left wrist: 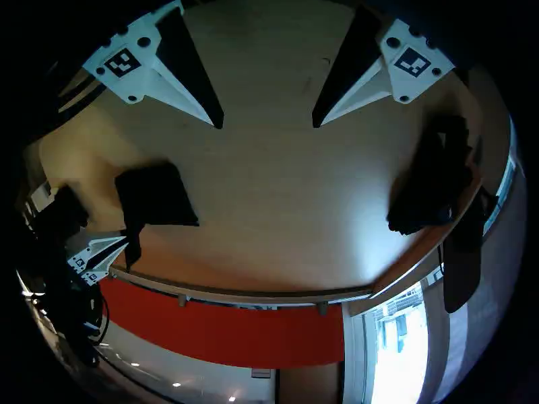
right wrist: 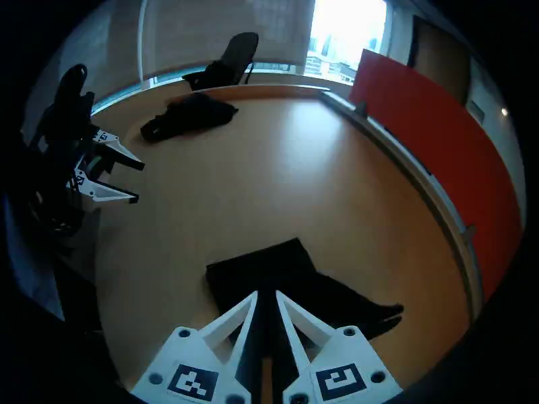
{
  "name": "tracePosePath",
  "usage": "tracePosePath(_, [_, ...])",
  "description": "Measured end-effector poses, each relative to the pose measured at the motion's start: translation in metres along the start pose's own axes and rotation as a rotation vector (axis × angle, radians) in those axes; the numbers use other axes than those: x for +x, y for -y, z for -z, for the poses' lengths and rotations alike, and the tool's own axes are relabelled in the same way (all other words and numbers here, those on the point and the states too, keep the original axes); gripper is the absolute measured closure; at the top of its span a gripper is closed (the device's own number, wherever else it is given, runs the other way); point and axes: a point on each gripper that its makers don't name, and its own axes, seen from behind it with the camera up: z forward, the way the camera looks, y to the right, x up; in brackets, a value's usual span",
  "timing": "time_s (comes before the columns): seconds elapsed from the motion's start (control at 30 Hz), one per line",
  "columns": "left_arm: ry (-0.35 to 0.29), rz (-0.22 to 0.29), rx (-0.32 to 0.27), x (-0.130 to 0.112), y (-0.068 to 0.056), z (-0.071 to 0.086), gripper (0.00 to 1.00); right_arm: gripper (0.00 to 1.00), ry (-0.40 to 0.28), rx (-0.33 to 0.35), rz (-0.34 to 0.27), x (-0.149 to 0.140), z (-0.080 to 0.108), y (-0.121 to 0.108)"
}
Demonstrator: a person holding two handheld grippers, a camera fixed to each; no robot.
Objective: Fold towel
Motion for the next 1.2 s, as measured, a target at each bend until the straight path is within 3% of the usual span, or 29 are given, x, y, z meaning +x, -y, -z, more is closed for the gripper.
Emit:
tracePosePath(0.3, [0.007, 0.050, 0.017, -0.008, 0.008, 0.007, 0.02, 0.96, 0.055, 0.084, 0.023, -0.006, -0.042, 0.034])
tracePosePath(0.6, [0.016, 0.050, 0.014, -0.013, 0.010, 0.009, 0.02, 0.94, 0.067, 0.081, 0.000, -0.010, -0.054, 0.035])
tracePosePath(0.7, [0.018, 0.044, 0.012, -0.012, 0.010, 0.008, 0.02, 0.79, 0.068, 0.075, -0.004, -0.010, -0.054, 0.033])
tracePosePath(0.83, [0.017, 0.037, 0.013, -0.011, 0.011, 0.007, 0.02, 0.42, 0.066, 0.057, -0.007, -0.012, -0.052, 0.030])
tracePosePath(0.9, [0.016, 0.035, 0.015, -0.010, 0.011, 0.007, 0.02, 0.30, 0.064, 0.043, -0.009, -0.013, -0.051, 0.027])
tracePosePath(1.03, [0.013, 0.032, 0.014, -0.008, 0.011, 0.007, 0.02, 0.24, 0.061, 0.027, -0.019, -0.016, -0.047, 0.025])
tracePosePath(1.2, [0.010, 0.029, 0.014, -0.006, 0.010, 0.007, 0.02, 0.23, 0.057, 0.004, -0.043, -0.023, -0.042, 0.021])
